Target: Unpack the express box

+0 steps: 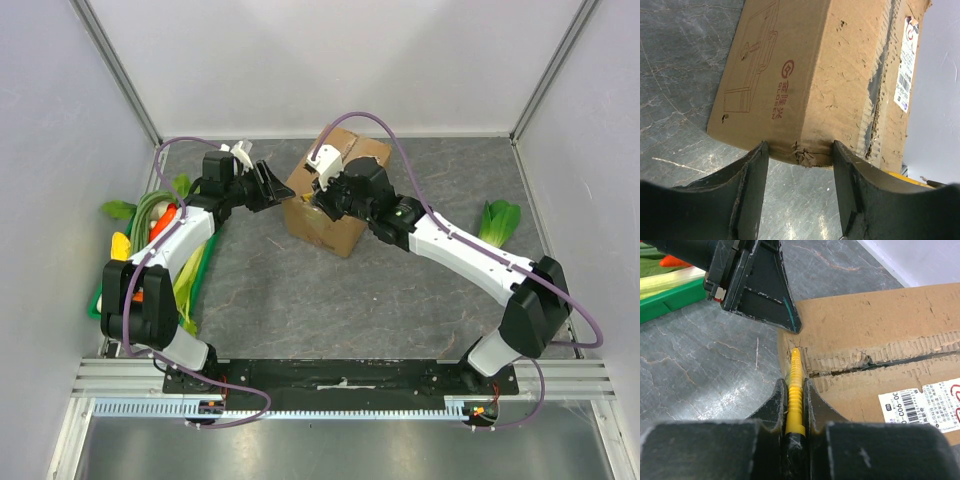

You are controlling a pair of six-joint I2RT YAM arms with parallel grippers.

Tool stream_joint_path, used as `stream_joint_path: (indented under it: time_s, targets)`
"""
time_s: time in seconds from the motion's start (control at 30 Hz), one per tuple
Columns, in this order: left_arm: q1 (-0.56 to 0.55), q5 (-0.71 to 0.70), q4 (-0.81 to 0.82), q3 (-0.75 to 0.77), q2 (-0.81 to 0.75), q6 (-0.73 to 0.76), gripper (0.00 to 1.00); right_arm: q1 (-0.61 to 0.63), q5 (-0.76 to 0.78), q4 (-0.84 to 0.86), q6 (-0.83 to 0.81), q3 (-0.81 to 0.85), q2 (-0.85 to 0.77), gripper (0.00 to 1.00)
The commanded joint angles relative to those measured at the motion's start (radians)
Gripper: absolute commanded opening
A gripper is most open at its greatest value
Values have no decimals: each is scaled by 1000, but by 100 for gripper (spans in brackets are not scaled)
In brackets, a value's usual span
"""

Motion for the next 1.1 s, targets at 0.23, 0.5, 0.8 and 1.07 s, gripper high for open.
stream_joint_path:
  time_s: [0.23,0.5,0.8,1.07]
  targets:
    - [5,-57,-44,-1,18,31,45,1,-5,-84,-31,-13,16,0]
    - [3,-105,-90,16,50,21,24,1,4,-186,-34,-65,-11,0]
    - [5,-160,-130,29,56,21,20,2,39,-262,-43,-97,-45,0]
    - [5,-189,-145,31,59,30,20,-1,46,-302,-54,-113,-76,0]
